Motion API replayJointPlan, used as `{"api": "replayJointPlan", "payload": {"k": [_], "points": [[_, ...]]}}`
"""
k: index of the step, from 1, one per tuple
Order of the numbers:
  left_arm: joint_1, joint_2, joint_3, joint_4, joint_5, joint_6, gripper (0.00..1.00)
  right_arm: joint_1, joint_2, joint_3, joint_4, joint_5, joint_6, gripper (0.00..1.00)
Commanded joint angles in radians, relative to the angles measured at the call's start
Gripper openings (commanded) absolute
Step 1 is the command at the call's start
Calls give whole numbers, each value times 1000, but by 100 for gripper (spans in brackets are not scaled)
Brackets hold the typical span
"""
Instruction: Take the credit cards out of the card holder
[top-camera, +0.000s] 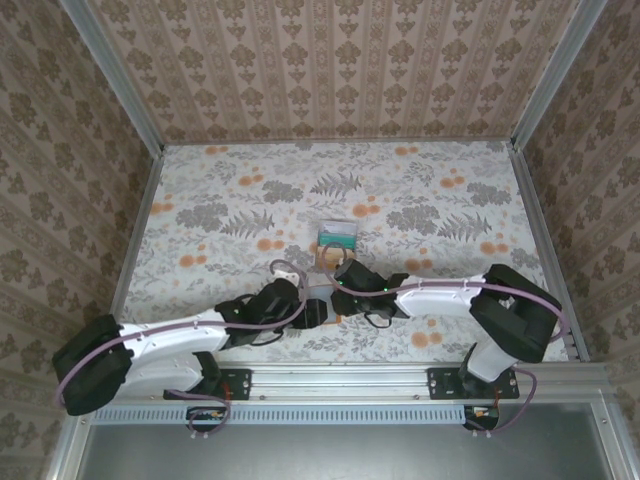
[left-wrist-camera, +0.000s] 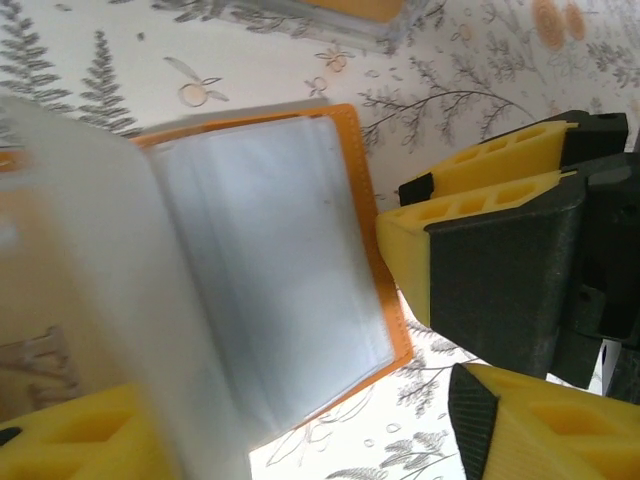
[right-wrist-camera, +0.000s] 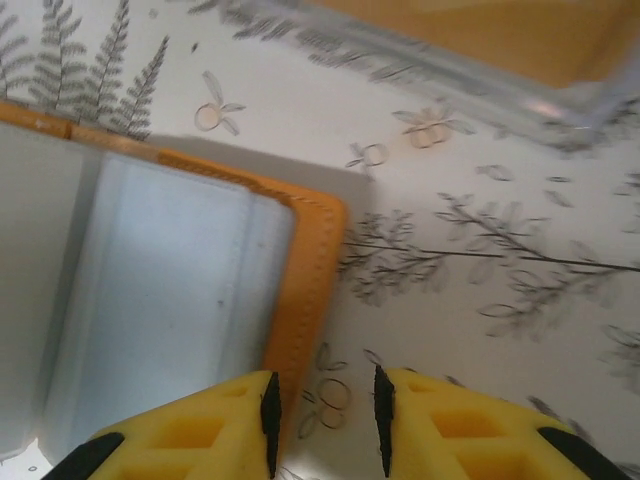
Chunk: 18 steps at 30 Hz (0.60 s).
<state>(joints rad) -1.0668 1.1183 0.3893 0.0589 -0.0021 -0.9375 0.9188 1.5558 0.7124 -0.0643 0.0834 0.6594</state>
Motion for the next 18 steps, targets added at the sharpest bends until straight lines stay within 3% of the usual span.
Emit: {"api": "replayJointPlan", "payload": {"k": [1,9,18], "points": [[-14,51,46,63,17,25,63,-18,-94,-53,-28,91,45,35],[-37,161,96,86,26,28,56,-35,-222,-96,-34,91,63,36],[5,-90,20,-123,-79,49,42,-27,-214,-37,1,-13,77,35]]}}
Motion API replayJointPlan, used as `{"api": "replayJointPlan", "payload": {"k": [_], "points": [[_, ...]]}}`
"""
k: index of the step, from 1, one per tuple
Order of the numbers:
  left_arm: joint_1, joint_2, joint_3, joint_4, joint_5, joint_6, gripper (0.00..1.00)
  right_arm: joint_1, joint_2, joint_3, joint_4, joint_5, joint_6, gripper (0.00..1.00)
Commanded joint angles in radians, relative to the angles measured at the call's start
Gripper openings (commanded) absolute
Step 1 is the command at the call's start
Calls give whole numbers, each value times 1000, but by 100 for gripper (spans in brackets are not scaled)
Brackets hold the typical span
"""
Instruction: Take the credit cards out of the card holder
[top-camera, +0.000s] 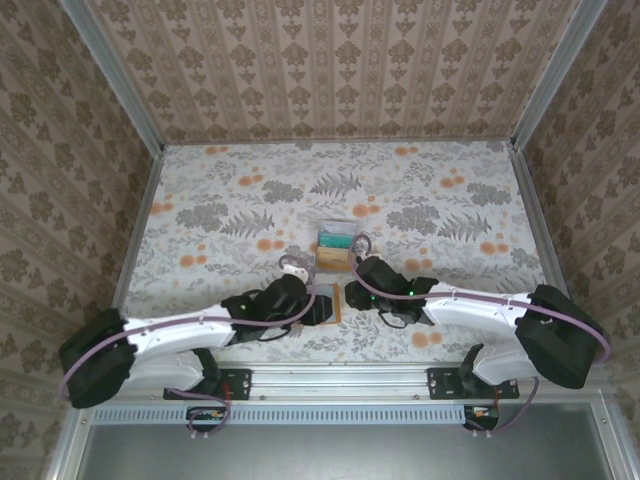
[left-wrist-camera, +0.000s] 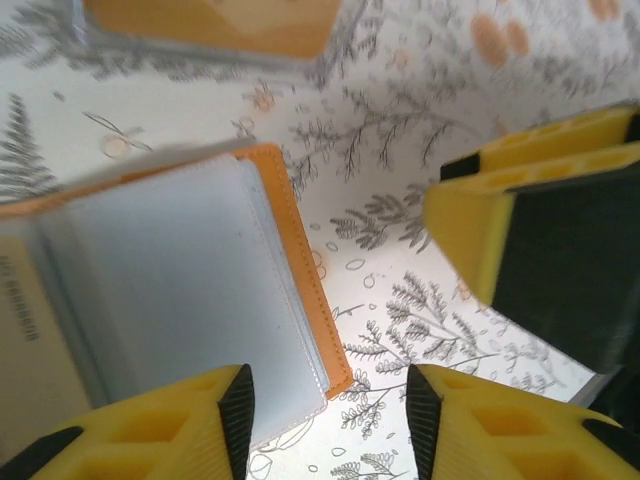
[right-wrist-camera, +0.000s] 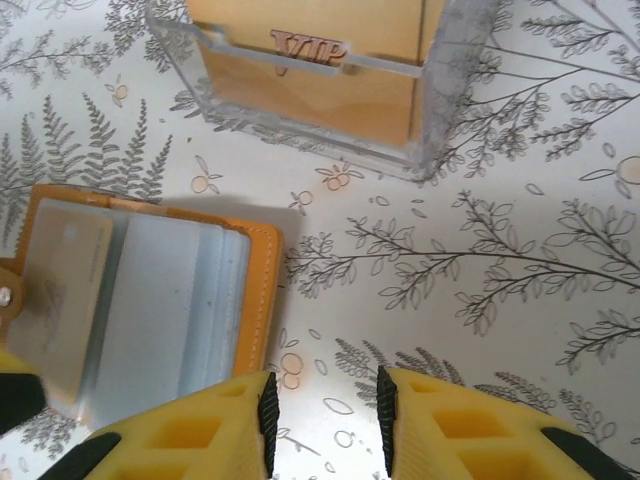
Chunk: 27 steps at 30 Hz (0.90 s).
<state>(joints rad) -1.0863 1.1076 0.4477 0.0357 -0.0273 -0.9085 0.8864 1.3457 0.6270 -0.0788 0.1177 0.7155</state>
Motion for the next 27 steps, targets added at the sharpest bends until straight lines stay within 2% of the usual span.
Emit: {"api": "replayJointPlan", "payload": {"k": [1,6,9,16,27], "points": [[35,-109,-55,-111,-55,19,39,11,-1,60,17,-55,20,34],[108,-226,-133,-198,-54,-16,7,40,38,130,42,-120,22,29],[135,-263,-170,-184,-40,-15,0,61,108,179,48,-161,29,27],[172,-256,-182,-162,-11,2,0,86,262,247,127,-265,106,15],[212,-212,-219,-126,7,8,0,102,387,286,138,-286,180,17]]}}
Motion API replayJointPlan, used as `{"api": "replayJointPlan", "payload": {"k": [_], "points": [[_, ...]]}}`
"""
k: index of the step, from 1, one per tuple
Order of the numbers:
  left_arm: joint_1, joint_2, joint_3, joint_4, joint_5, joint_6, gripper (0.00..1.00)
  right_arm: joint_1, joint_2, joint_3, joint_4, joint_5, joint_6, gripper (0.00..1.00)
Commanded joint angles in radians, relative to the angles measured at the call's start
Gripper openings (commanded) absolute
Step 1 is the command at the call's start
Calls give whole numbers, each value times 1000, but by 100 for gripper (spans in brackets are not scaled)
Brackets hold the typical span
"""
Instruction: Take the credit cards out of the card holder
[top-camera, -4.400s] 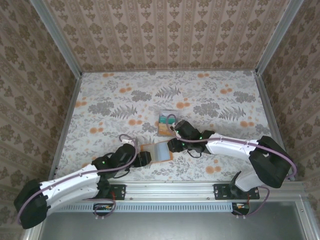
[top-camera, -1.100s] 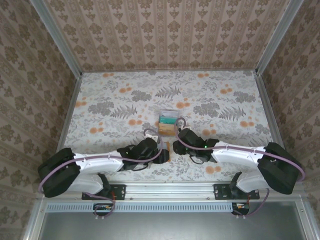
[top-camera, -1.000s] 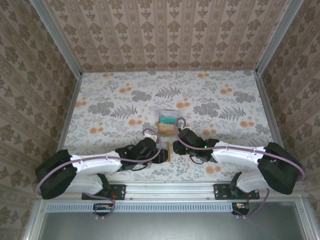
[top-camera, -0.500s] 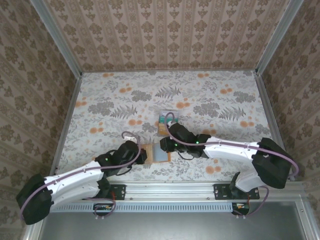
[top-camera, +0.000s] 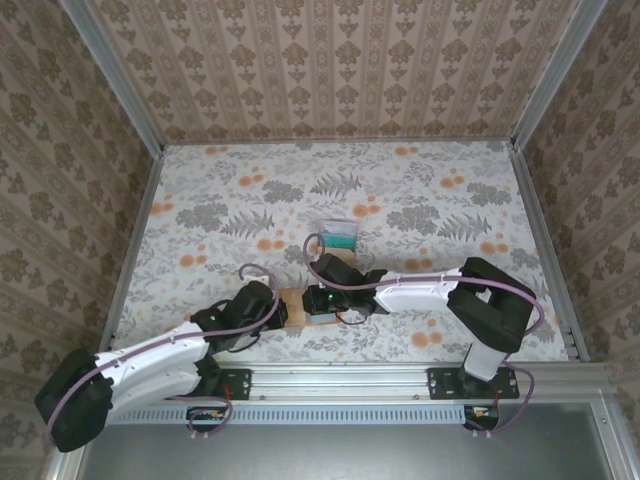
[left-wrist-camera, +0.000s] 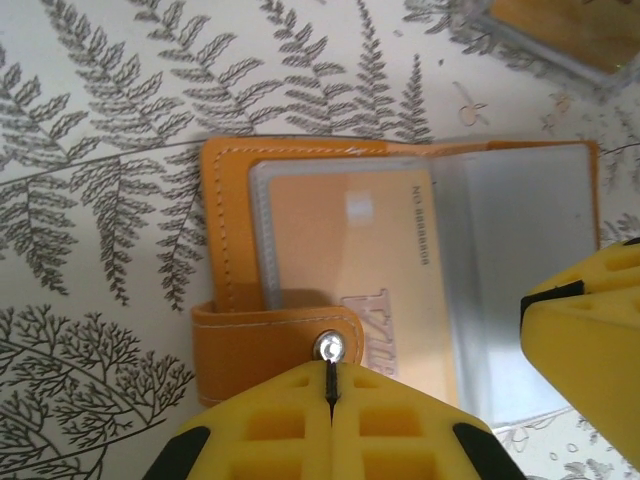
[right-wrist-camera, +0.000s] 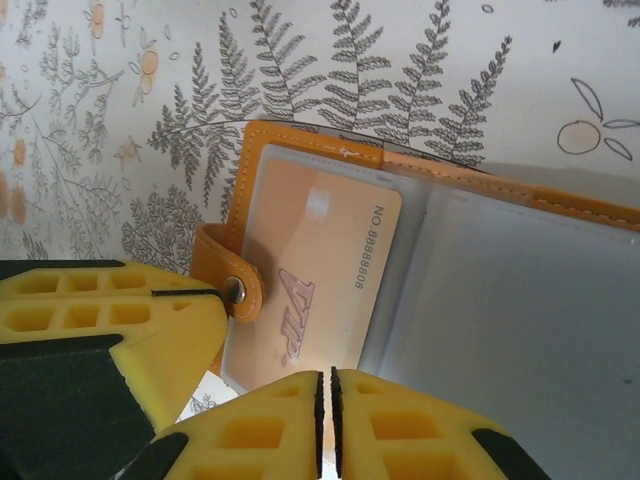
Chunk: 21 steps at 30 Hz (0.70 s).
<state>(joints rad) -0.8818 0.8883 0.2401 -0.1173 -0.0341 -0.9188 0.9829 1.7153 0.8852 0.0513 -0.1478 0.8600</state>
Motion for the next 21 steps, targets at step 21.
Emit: {"api": "replayJointPlan", "payload": {"k": [21], "points": [[5,-72,-56,-38,-9,-26,0,-4,90,42,18,-59,57,21]]}}
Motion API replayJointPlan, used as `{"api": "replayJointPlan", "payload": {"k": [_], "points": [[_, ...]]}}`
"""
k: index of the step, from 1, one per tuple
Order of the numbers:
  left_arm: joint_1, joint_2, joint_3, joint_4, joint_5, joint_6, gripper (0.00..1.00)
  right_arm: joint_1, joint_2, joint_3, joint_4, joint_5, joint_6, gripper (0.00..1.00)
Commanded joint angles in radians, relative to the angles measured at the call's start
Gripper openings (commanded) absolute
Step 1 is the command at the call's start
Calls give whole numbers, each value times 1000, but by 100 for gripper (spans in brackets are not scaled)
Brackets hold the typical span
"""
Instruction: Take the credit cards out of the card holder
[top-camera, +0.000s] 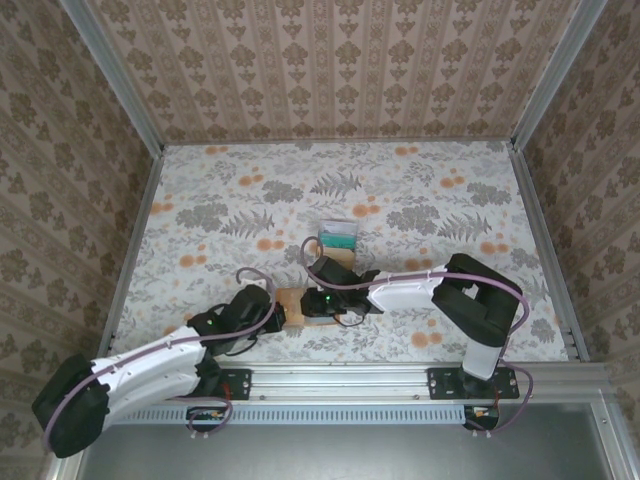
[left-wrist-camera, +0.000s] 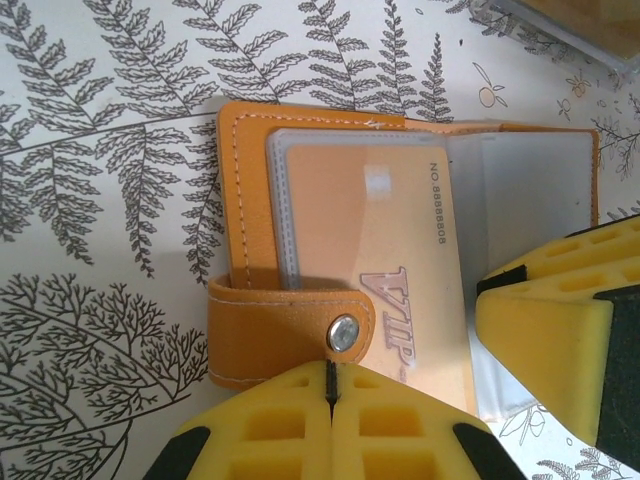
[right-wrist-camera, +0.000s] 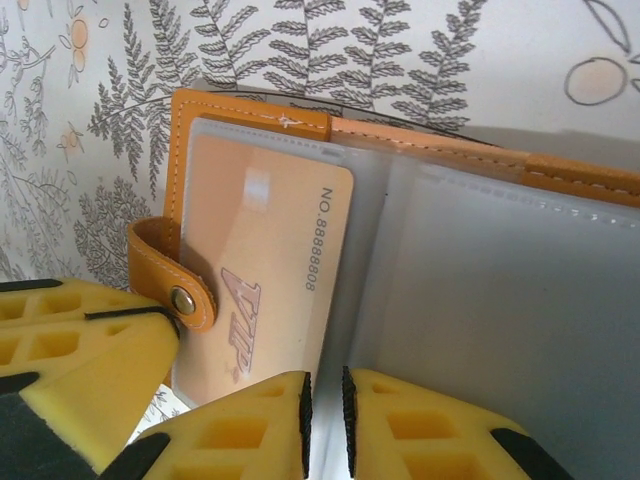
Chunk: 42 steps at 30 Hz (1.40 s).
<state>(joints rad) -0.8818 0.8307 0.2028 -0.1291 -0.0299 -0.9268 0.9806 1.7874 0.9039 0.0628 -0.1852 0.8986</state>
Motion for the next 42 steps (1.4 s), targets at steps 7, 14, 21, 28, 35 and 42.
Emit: {"api": "replayJointPlan", "payload": {"k": [7,14,21,28,35,42], "points": [[1,13,-26,-8,-7,-30,0,-2,29,29,7,-27,20,21],[-7,28,-26,6,-10,-35,0,-2,43,32,15,-37,25,21],[-13,34,-25,13,-11,-37,0,-1,59,45,20,-56,22,21],[-16,33,-23,5,-16,-40,0,-3,47,31,25,-48,29,9],[-14,42,-16,-36,-48,-51,0,-15,17,0,29,-33,34,1],[-14,71,-8,-50,-59,-60,0,-29,-5,-32,40,-32,43,0]]}}
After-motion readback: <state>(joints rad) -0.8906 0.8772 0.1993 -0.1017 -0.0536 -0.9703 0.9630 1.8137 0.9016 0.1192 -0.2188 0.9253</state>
